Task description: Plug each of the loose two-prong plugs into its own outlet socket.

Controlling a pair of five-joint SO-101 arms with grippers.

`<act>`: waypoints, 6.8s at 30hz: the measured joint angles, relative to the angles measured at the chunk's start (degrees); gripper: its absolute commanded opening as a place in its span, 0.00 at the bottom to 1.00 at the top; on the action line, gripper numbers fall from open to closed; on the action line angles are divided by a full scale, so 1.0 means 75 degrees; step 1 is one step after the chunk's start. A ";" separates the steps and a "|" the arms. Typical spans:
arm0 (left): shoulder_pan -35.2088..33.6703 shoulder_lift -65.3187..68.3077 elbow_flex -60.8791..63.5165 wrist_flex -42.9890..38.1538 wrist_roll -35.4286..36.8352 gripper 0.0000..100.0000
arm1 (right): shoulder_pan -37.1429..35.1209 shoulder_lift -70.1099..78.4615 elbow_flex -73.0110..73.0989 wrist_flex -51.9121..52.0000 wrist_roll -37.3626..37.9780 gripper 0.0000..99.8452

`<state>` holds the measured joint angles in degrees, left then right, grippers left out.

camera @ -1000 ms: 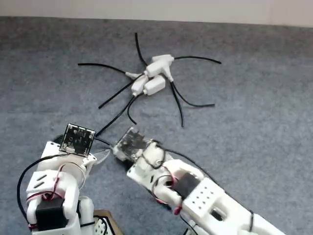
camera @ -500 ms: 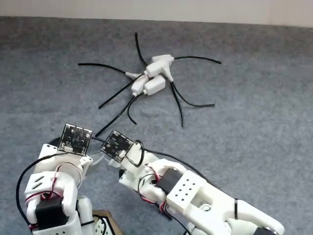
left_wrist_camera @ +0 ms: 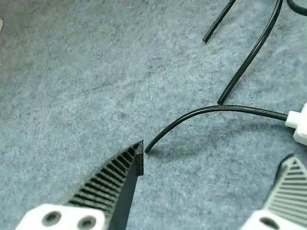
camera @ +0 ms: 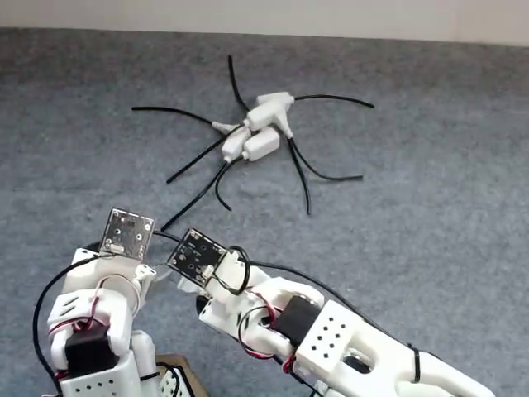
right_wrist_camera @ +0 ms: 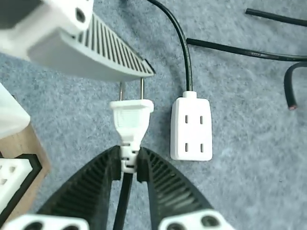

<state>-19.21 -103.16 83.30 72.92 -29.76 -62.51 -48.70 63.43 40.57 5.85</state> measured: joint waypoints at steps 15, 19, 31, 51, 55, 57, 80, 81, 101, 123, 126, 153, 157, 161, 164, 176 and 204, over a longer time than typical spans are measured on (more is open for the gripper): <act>0.0000 0.0012 0.0340 -0.0012 -0.0012 0.42 | 0.0000 -0.0059 -0.0656 0.0281 0.0023 0.01; 0.0000 0.0047 0.0563 0.0000 -0.0035 0.42 | 0.0000 -0.0059 -0.0668 0.0281 0.0023 0.01; -0.1453 0.0070 0.0551 -0.1219 0.0481 0.42 | 0.1008 0.0352 -0.2075 0.1922 0.0270 0.01; -0.2379 0.0070 0.1629 -0.1899 0.0481 0.42 | 0.0996 0.7150 -0.8815 0.5943 0.1735 0.01; -0.2450 0.0070 0.1735 -0.2133 0.0399 0.42 | 0.1653 0.7748 -1.0245 0.5978 -0.0328 0.01; -0.2731 0.0070 0.1735 -0.2227 0.0481 0.42 | 0.1805 0.8041 -1.0620 0.6025 -0.1266 0.01; -0.4173 0.0070 0.1735 -0.2579 0.0504 0.42 | 0.1032 0.8639 -1.0760 0.6681 -0.4525 0.01; -0.4173 0.0070 0.1735 -0.2602 0.0492 0.42 | 0.1008 0.8639 -1.0760 0.6681 -0.4525 0.01; -0.4173 0.0070 0.1735 -0.2661 0.0246 0.42 | 0.1618 0.8451 -0.9635 0.5990 -0.4583 0.01; -0.4173 0.0082 0.1747 -0.2661 0.0246 0.42 | 0.1067 0.8428 -1.0503 0.6810 -0.4525 0.01; -0.4173 0.0082 0.1747 -0.2661 0.0246 0.42 | 0.0938 0.8791 -1.1100 0.7080 -0.4525 0.01; -0.4173 0.0082 0.1747 -0.2661 0.0246 0.42 | 0.1348 0.9049 -1.1464 0.7514 -0.5462 0.02; -0.4173 0.0082 0.1747 -0.2661 0.0234 0.42 | 0.1348 0.9049 -1.1464 0.7514 -0.6084 0.04; -0.4173 0.0082 0.1747 -0.2661 0.0234 0.42 | 0.1348 0.9049 -1.1464 0.7525 -0.6388 0.04; -0.4173 0.0082 0.1747 -0.2661 0.0234 0.42 | 0.1336 0.9049 -1.1464 0.7560 -0.6482 0.04; -0.4173 0.0082 0.1747 -0.2661 0.0234 0.42 | 0.1336 0.9049 -1.1206 0.7642 -0.6998 0.05; -0.4173 0.0082 0.1747 -0.2661 0.0234 0.42 | 0.1160 0.9049 -1.1159 0.7443 -0.6939 0.05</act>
<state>-50.51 -102.55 96.40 52.97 -28.00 -53.80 19.16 -20.26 96.40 -46.20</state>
